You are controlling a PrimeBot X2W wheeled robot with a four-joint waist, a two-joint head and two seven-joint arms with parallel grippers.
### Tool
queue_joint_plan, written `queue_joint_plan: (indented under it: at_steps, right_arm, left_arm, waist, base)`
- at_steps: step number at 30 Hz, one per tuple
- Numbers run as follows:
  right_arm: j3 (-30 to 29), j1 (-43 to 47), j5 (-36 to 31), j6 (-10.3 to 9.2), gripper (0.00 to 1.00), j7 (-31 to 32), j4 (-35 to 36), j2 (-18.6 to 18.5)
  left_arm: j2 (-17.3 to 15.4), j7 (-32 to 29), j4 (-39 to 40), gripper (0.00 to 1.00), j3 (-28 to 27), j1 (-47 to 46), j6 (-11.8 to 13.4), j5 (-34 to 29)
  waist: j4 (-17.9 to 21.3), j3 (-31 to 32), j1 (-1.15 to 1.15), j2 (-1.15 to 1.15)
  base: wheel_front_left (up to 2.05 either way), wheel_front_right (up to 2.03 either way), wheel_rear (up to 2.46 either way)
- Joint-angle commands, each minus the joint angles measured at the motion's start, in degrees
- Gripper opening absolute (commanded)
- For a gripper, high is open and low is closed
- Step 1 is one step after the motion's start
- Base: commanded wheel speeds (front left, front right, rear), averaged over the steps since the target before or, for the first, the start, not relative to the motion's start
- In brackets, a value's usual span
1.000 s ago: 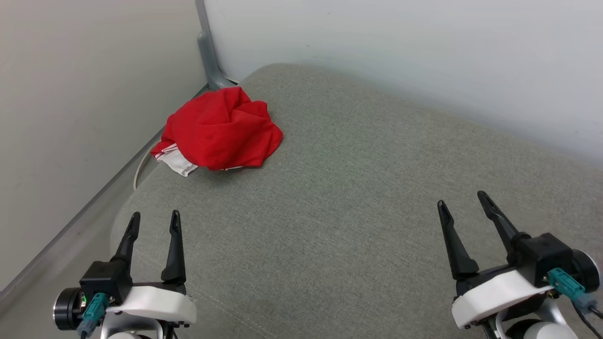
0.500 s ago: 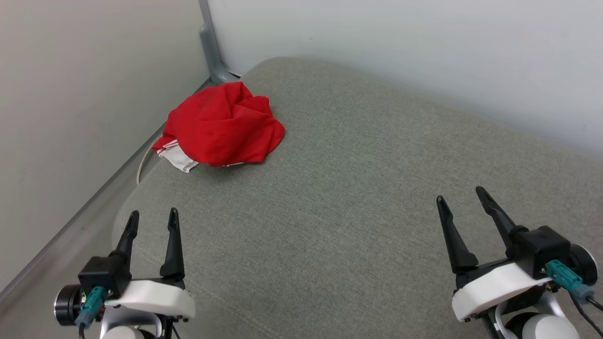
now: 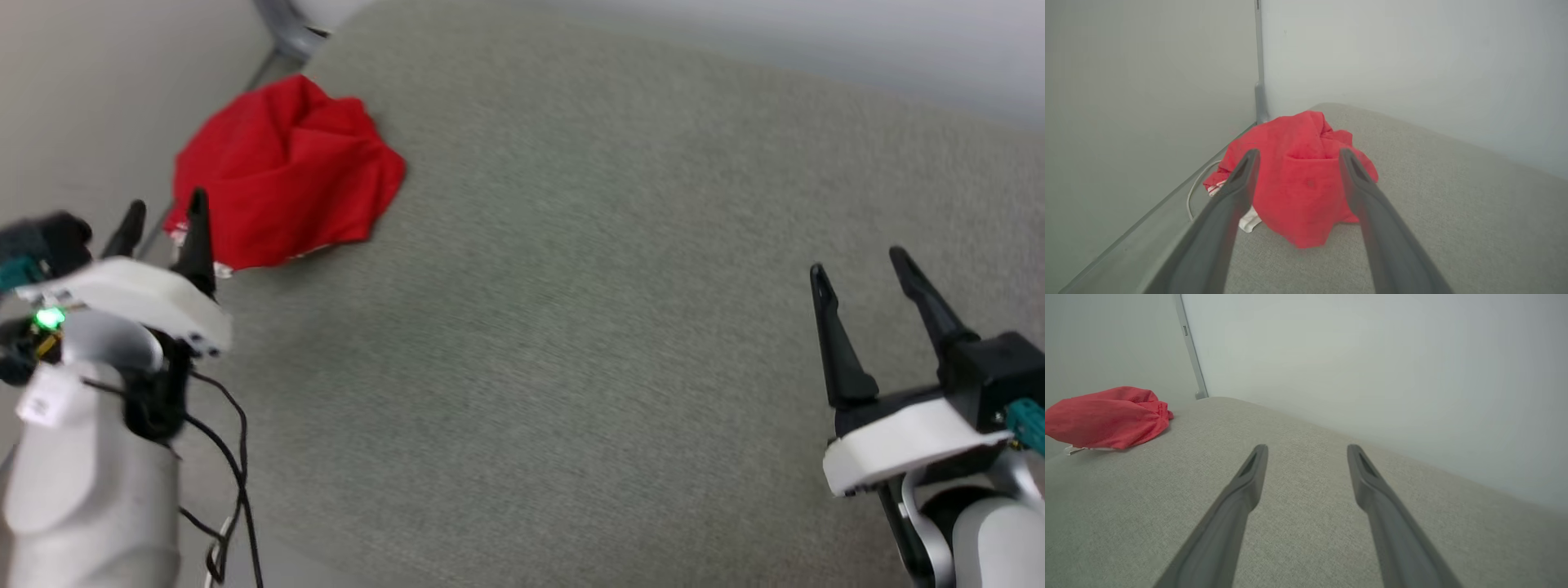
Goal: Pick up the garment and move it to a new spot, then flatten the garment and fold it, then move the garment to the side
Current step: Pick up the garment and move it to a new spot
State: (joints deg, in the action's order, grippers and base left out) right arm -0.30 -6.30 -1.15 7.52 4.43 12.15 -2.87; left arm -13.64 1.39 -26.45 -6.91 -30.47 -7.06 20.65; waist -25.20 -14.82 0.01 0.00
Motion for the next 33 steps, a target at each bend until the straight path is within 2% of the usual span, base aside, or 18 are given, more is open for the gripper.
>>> queue_joint_plan:
  at_steps: [1, 7, 13, 19, 22, 23, 24, 25, 26, 29, 33]
  right_arm:
    - [0.35, -1.76, -0.63, -0.06, 1.0, 0.42, 0.81, -0.03]
    - [1.47, -5.43, -2.15, -0.06, 1.0, 1.45, 2.49, -0.02]
    - [2.78, -7.8, -2.48, -0.06, 1.0, 1.98, 3.05, -0.01]
    - [2.92, -9.47, -2.16, -0.06, 1.0, 1.96, 2.47, 0.0]
    - [2.73, -9.78, -2.02, -0.06, 1.0, 1.74, 1.89, 0.0]
    - [2.56, -9.83, -1.81, -0.06, 1.0, 1.6, 1.74, 0.0]
    - [2.44, -9.76, -1.56, -0.06, 1.0, 1.48, 1.59, 0.0]
    - [2.38, -9.64, -1.38, -0.06, 1.0, 1.39, 1.38, 0.0]
    - [2.23, -9.4, -1.29, -0.06, 1.0, 1.28, 1.12, 0.0]
    - [1.6, -8.54, -0.6, -0.06, 1.0, 0.76, 0.45, -0.01]
    - [0.93, -7.08, 0.48, -0.06, 1.0, -0.28, -0.84, 0.0]
  left_arm:
    - [-1.27, -1.84, -2.05, 1.0, -0.06, -2.7, -0.29, 1.51]
    - [-6.8, -11.71, -9.88, 1.0, 3.6, -11.48, -0.42, 8.01]
    - [-12.55, -22.73, -15.31, 1.0, 7.84, -16.15, -0.45, 15.66]
    - [-15.45, -34.07, -20.43, 1.0, 9.88, -17.5, -0.45, 21.62]
    - [-15.04, -38.43, -23.93, 1.0, 10.2, -16.8, -0.33, 23.16]
    - [-14.85, -38.88, -24.65, 0.92, 10.19, -16.78, -0.3, 23.4]
    - [-14.85, -38.57, -25.06, 0.36, 10.16, -16.91, -0.11, 23.44]
    - [-14.99, -38.44, -25.51, 0.08, 10.23, -16.96, -0.06, 23.33]
    - [-15.08, -38.3, -25.89, 0.0, 10.44, -16.85, -0.12, 23.18]
    - [-15.91, -34.59, -25.46, 0.0, 10.32, -17.36, 0.02, 22.07]
    - [-16.53, -26.78, -24.46, 0.0, 9.07, -18.06, 1.7, 21.01]
  waist:
    - [4.65, -5.32, -0.01, 0.0]
    - [8.25, -11.52, -0.01, 0.0]
    - [10.86, -16.3, -0.01, 0.0]
    - [12.49, -18.96, -0.01, 0.0]
    - [13.04, -19.15, -0.01, 0.0]
    - [13.19, -18.96, -0.01, 0.0]
    - [13.33, -18.64, -0.01, 0.0]
    - [13.48, -18.22, -0.01, 0.0]
    - [13.61, -17.69, -0.01, 0.0]
    - [13.66, -15.6, -0.01, 0.0]
    - [13.6, -11.56, -0.01, 0.0]
  base:
    - [0.0, 0.0, 0.0]
    - [0.0, 0.0, 0.0]
    - [0.0, 0.0, 0.0]
    - [0.0, 0.0, 0.0]
    - [0.0, 0.0, 0.0]
    - [0.0, 0.0, 0.0]
    - [0.0, 0.0, 0.0]
    - [0.0, 0.0, 0.0]
    - [0.0, 0.0, 0.0]
    - [0.0, 0.0, 0.0]
    - [0.0, 0.0, 0.0]
